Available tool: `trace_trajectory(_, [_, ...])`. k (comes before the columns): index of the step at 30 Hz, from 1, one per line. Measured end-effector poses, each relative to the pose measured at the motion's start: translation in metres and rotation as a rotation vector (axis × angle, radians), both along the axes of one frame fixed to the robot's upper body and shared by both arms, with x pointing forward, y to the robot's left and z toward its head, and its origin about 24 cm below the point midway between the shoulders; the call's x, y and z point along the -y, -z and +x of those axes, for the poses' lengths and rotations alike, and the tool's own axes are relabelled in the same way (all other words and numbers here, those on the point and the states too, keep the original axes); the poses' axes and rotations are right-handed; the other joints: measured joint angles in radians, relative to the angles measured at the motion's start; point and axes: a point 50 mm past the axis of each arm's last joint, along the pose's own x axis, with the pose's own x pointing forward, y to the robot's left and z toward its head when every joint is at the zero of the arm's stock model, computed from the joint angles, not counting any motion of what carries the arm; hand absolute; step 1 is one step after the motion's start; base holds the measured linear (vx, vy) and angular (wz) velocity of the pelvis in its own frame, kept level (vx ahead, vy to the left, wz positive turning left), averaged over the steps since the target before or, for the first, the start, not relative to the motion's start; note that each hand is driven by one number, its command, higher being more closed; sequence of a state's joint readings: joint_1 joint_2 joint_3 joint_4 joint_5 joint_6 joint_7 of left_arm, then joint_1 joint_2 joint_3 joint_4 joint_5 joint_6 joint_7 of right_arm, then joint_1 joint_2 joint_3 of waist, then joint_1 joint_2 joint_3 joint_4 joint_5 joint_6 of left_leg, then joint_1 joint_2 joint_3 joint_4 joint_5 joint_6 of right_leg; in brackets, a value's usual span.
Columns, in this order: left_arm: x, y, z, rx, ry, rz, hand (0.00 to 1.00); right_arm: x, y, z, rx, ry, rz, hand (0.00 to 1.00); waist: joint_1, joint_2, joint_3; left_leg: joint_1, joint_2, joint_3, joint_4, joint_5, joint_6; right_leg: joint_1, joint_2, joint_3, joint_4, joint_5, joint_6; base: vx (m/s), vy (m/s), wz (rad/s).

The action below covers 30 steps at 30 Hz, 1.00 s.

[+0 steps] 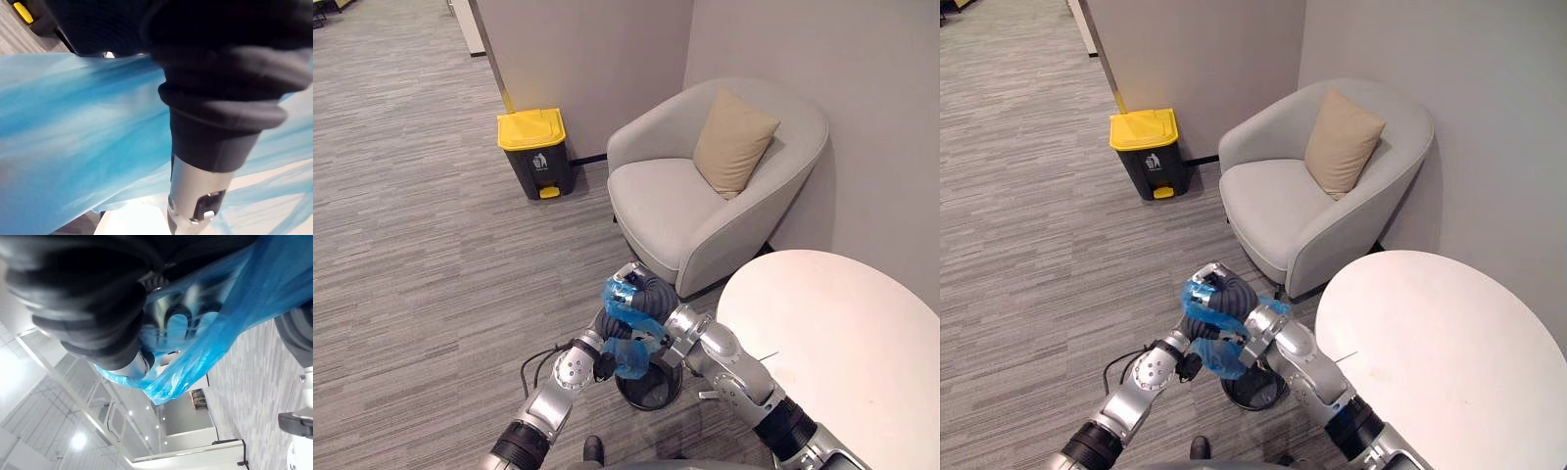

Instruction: Gather rubbish on tea table into small bin, then transfer packed bag to large trash can.

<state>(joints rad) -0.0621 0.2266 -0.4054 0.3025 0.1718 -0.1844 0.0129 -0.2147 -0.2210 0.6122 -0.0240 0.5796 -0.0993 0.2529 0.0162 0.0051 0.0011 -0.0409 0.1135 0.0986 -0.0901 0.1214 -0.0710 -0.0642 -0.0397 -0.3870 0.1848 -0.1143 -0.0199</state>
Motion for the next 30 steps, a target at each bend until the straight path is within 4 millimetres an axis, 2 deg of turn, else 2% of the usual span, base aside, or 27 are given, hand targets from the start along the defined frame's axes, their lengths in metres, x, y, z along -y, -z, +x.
trace_trajectory(8, [0.001, 0.012, -0.003, -0.025, -0.004, 0.063, 0.0, -0.007, -0.006, 0.001, 0.026, -0.03, -0.007, 1.0, 0.002, -0.001, -0.001, -0.001, 0.016, -0.004, -0.003, 0.004, -0.006, 0.0, 0.012, 0.001, -0.007, 0.002, -0.001, 0.0, -0.024, -0.01])
trace_trajectory(9, [0.002, 0.014, -0.003, -0.031, -0.003, 0.068, 1.0, -0.007, -0.006, 0.001, 0.025, -0.026, -0.006, 1.0, 0.002, -0.001, -0.001, -0.001, 0.017, -0.004, -0.003, 0.004, -0.006, 0.0, 0.013, 0.001, -0.007, 0.002, -0.001, 0.01, -0.032, -0.01])
trace_trajectory(27, [0.002, 0.024, -0.006, -0.065, -0.055, 0.066, 1.0, -0.027, -0.016, -0.003, 0.017, -0.089, 0.056, 1.0, 0.003, -0.003, -0.002, 0.006, 0.024, -0.005, -0.003, 0.004, -0.007, 0.007, 0.021, 0.004, -0.011, 0.002, -0.002, 0.0, -0.004, 0.0])
trace_trajectory(28, [0.001, 0.024, -0.007, -0.069, -0.059, 0.063, 1.0, -0.027, -0.016, -0.003, 0.017, -0.088, 0.056, 0.0, 0.003, -0.003, -0.002, 0.006, 0.024, -0.004, -0.003, 0.004, -0.007, 0.008, 0.022, 0.005, -0.011, 0.002, -0.002, 0.0, 0.0, 0.0])
trace_trajectory(30, [0.001, 0.025, -0.007, -0.079, -0.069, 0.047, 1.0, -0.026, -0.016, -0.002, 0.021, -0.085, 0.054, 0.0, 0.003, -0.003, -0.002, 0.007, 0.025, -0.004, -0.003, 0.004, -0.007, 0.008, 0.022, 0.006, -0.011, 0.002, -0.002, 0.0, 0.0, 0.0])
